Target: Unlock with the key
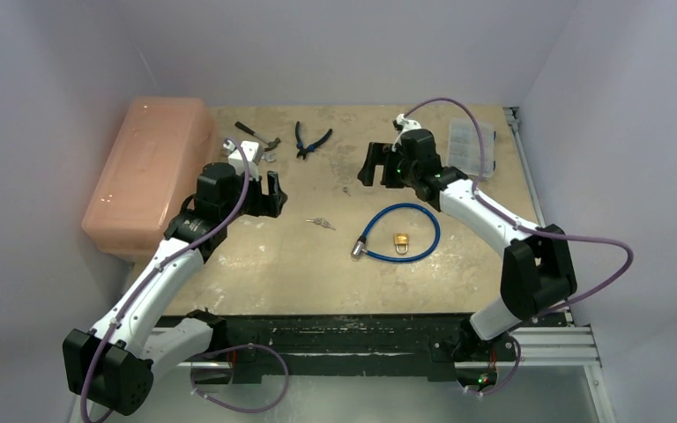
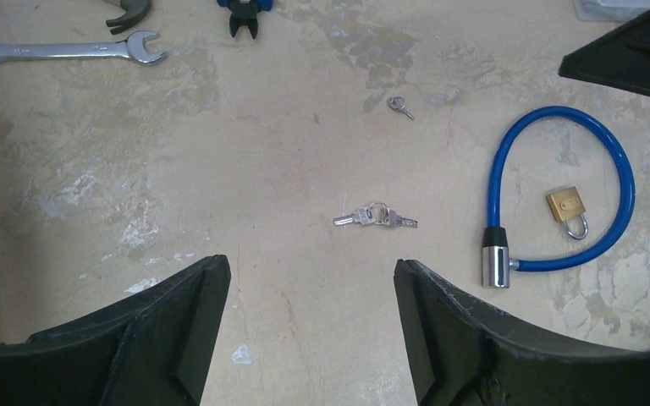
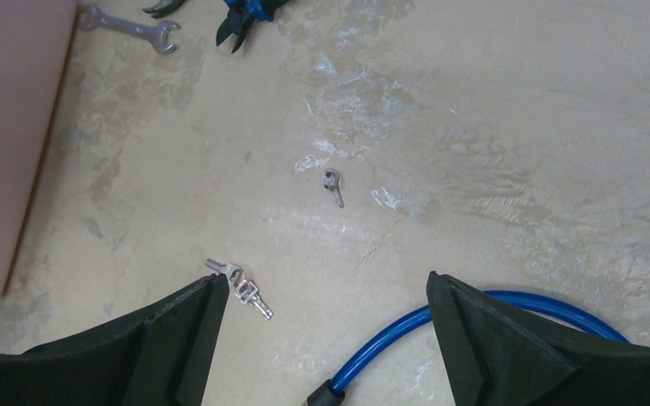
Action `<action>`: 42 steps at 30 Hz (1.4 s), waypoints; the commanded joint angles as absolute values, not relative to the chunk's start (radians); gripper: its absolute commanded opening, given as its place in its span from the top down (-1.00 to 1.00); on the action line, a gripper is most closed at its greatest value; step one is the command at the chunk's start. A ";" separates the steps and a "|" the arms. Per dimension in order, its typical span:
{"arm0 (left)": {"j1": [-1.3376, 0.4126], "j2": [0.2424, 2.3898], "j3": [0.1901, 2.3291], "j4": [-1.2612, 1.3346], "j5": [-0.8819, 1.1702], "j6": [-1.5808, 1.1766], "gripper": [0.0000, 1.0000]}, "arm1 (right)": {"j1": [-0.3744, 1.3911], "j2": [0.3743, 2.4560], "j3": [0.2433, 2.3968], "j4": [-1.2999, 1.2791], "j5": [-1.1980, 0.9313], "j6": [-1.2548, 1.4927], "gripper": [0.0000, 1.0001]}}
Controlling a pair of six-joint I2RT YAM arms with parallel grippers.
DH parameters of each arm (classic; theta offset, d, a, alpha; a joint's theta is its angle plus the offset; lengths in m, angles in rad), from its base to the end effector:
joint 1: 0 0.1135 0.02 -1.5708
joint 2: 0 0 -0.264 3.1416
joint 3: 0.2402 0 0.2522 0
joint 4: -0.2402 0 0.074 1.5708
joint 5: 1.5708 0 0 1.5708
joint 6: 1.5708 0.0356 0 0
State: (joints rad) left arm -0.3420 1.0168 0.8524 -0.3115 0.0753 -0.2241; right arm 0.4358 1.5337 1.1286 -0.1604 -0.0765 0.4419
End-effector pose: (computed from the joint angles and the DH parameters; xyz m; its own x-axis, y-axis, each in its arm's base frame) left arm 0.2157 -0.0796 0.3069 -0.5091 -0.0540 -0.8590 0.2916 0.9282 -0.2311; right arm 0.3174 0.1508 0.2772 -0.6441 0.1704 -0.7457 -0.2256 0.8892 0.3981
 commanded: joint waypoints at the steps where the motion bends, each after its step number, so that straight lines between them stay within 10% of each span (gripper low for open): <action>1: -0.347 0.985 0.855 -0.275 0.097 -0.216 -0.51 | 0.504 1.574 1.247 -0.233 0.031 0.365 -0.97; 42: -0.354 0.977 0.852 -0.279 0.086 -0.217 -0.40 | 0.825 1.987 1.481 -0.376 0.041 0.076 -0.33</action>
